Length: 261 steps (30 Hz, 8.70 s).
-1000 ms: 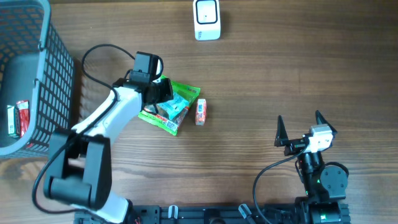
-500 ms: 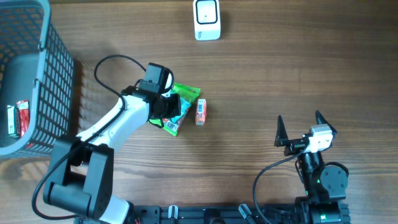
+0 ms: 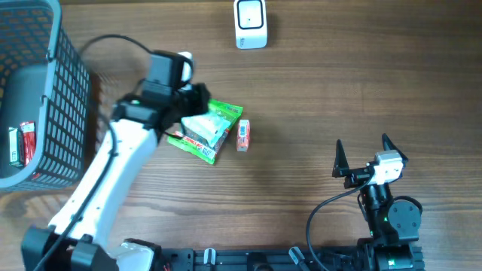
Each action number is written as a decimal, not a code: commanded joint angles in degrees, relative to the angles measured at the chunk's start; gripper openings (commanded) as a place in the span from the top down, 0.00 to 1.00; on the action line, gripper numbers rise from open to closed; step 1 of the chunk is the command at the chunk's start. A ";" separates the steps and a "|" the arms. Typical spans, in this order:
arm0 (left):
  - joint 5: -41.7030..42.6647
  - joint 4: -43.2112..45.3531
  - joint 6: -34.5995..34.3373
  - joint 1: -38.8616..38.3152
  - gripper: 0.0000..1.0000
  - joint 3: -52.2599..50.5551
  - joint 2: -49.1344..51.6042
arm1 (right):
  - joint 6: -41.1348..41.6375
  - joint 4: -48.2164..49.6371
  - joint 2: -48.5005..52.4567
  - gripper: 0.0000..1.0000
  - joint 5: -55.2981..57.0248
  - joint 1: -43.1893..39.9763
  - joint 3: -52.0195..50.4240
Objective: Scan the item barcode
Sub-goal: 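Release the snack bags and push them flat with the left gripper, then reach the left gripper into the basket and grasp the gum box and red stick, then place the green gum box and red candy stick left of the bags, then reach the right gripper over the pile and grasp the clear snack bag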
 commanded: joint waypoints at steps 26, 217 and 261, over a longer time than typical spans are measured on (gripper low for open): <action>18.99 -2.03 -0.61 9.44 0.96 -5.97 23.78 | -0.09 0.13 -0.09 0.00 0.33 -0.35 -0.07; 9.70 -8.28 1.84 13.64 0.96 0.81 1.49 | 14.75 -41.97 34.27 0.00 -14.12 -0.35 54.69; 6.86 -4.74 -2.05 13.64 0.00 0.81 1.53 | 27.50 -45.99 108.72 0.36 -5.66 31.93 80.72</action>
